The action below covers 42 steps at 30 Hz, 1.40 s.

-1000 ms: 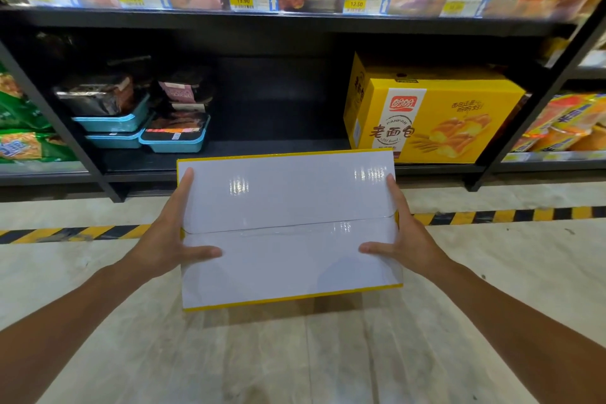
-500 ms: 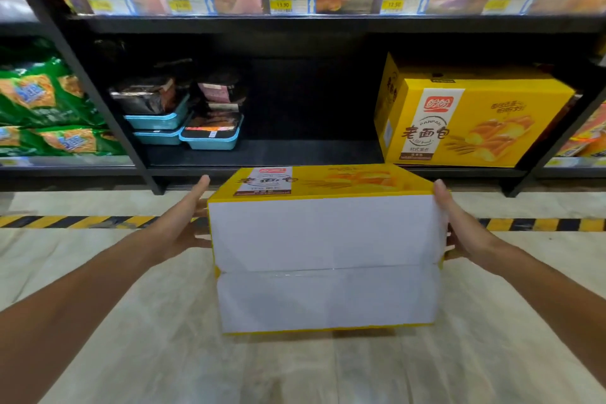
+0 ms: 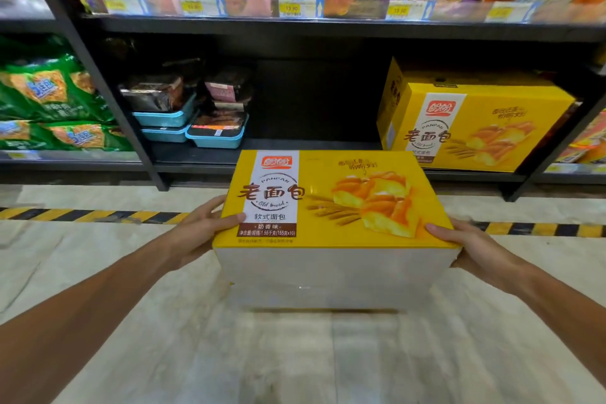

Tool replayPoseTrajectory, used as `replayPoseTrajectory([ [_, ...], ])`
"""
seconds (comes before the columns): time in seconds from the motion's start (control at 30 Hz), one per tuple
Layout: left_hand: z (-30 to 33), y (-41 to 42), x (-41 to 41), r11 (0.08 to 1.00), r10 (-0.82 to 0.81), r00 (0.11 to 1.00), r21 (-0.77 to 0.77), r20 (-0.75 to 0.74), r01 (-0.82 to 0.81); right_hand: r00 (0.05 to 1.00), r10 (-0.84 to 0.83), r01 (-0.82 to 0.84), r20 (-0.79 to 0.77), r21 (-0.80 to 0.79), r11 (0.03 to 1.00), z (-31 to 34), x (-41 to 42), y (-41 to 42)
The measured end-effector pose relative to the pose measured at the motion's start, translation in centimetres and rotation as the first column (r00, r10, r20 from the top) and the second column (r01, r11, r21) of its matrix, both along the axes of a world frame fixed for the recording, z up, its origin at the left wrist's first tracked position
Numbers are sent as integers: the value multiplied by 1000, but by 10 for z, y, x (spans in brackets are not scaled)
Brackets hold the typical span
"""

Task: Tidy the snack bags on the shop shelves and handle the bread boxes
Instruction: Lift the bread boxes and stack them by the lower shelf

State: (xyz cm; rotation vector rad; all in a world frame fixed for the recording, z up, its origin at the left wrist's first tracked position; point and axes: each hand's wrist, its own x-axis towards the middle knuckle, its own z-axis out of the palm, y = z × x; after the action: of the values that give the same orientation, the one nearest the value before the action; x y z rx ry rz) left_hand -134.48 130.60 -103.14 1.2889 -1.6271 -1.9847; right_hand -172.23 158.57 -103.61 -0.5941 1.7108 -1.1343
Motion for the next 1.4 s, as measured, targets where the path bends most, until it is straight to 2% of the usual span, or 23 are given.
replayPoseTrajectory([
  [0.07,-1,-6,0,999,30,999,-16,-25,-31,999,9,-12,-50,-56,998,-4,-2,-6],
  [0.2,-9,-6,-3,993,74,997,-90,18,-72,992,-21,8,-125,-101,995,-23,8,-15],
  [0.37,-25,-6,2,987,61,997,-150,39,-54,991,-38,21,-128,-132,991,-45,8,-17],
  [0.47,-33,-7,10,981,50,995,-192,82,-34,990,16,-28,-140,-82,996,-51,1,-12],
  [0.57,-36,-6,15,961,8,981,-271,192,46,978,65,-67,-201,-5,998,-53,1,-10],
  [0.73,-45,12,26,950,-29,946,-287,322,127,868,338,-295,-364,171,940,-54,5,3],
  [0.83,-51,22,35,937,-6,938,-325,347,126,884,369,-322,-288,199,926,-61,11,13],
  [0.97,-51,32,31,894,135,939,-447,318,22,901,331,-287,-279,189,939,-72,31,12],
  [1.07,-43,49,3,847,293,929,-512,226,-143,900,248,-222,-358,112,969,-81,51,12],
  [1.13,-37,57,-20,809,401,899,-529,177,-256,912,206,-202,-355,47,978,-93,55,12],
  [1.23,-28,78,-48,840,406,866,-492,293,-227,917,221,-221,-332,38,974,-98,62,14],
  [1.3,-21,95,-62,871,368,878,-445,305,-210,913,248,-246,-325,48,968,-97,67,14],
  [1.4,-26,103,-78,893,388,873,-356,296,-276,870,401,-394,-288,87,915,-105,74,17],
])
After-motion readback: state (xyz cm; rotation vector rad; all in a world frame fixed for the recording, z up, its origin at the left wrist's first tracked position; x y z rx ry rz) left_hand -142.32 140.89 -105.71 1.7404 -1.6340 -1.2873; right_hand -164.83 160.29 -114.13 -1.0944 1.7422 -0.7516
